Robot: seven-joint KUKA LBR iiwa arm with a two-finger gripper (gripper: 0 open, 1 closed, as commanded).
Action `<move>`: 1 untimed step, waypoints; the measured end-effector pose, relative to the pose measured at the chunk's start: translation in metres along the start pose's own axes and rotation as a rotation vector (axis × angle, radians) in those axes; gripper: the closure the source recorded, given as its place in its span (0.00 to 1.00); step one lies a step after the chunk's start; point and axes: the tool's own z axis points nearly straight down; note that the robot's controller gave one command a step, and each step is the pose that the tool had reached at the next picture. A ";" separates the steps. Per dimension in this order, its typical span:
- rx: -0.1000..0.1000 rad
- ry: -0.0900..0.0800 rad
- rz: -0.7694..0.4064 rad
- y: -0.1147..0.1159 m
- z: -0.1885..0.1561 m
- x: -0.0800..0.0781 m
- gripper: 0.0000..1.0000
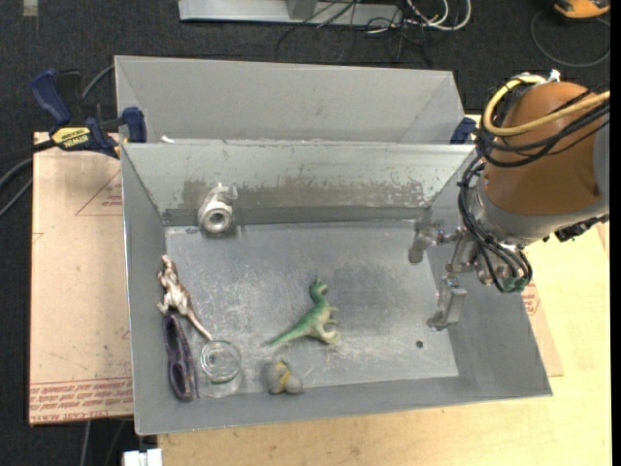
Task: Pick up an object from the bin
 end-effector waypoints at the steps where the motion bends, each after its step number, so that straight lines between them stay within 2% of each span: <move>1: 0.001 -0.008 -0.003 0.000 -0.004 -0.002 0.00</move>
Offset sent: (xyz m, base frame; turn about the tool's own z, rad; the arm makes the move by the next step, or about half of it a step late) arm -0.0154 0.1021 -0.1517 -0.3606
